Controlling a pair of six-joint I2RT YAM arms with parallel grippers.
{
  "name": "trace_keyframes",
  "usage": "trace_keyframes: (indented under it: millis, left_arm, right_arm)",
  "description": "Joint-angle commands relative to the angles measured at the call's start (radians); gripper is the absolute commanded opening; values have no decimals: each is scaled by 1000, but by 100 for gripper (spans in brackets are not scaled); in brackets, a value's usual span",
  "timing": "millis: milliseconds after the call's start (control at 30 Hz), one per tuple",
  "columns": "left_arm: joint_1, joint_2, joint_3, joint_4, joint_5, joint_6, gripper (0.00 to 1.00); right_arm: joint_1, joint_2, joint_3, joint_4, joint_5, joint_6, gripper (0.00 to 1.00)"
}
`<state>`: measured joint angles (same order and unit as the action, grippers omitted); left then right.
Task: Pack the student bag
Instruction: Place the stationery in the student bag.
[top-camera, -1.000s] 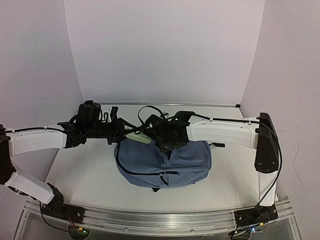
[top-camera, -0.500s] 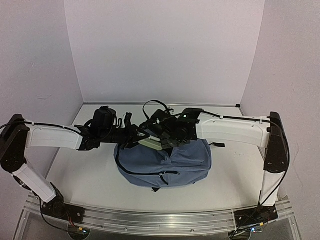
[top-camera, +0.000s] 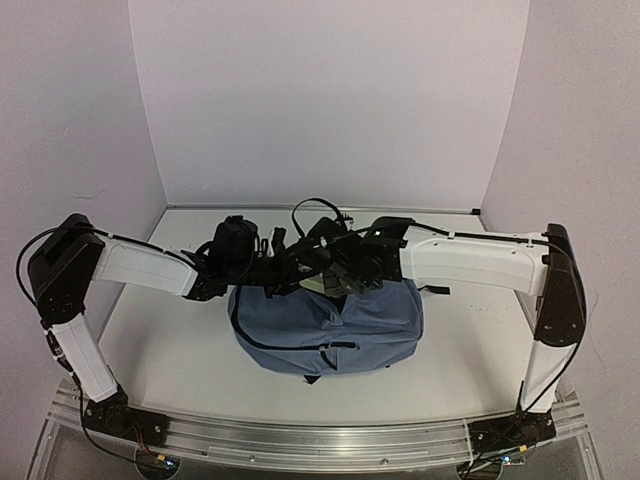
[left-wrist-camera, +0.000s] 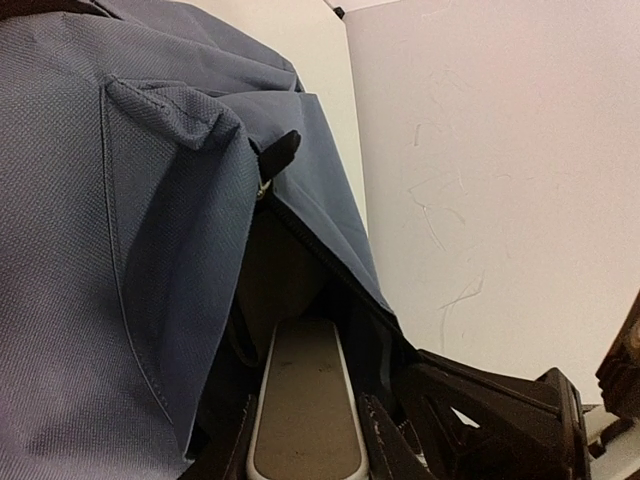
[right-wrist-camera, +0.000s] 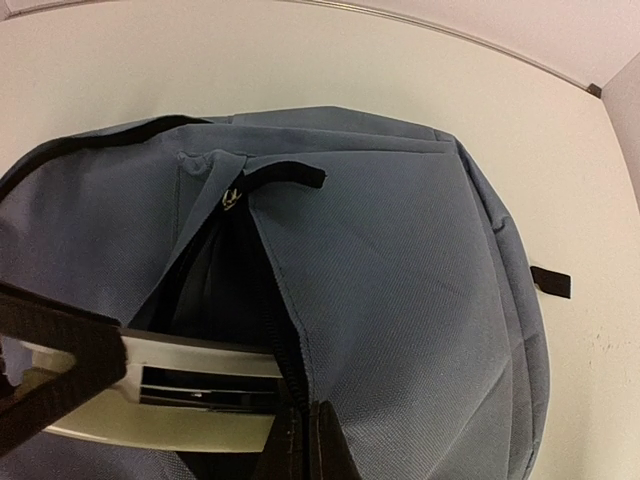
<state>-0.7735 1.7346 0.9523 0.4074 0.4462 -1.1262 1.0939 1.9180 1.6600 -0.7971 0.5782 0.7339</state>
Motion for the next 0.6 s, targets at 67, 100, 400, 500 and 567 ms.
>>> trace_keyframes:
  millis: [67, 100, 400, 500, 567]
  left_arm:
    - [-33, 80, 104, 118, -48, 2, 0]
    - [-37, 90, 113, 112, -59, 10, 0]
    - [-58, 149, 184, -5, -108, 81, 23]
    - [-58, 106, 177, -99, -170, 131, 44]
    - [-58, 72, 172, -158, -207, 162, 54]
  right_arm:
    - [1, -83, -26, 42, 1, 25, 0]
    - [1, -85, -32, 44, 0, 26, 0]
    - [1, -100, -60, 55, 1, 33, 0]
    - [1, -105, -63, 56, 1, 33, 0]
    - [1, -108, -69, 56, 4, 32, 0]
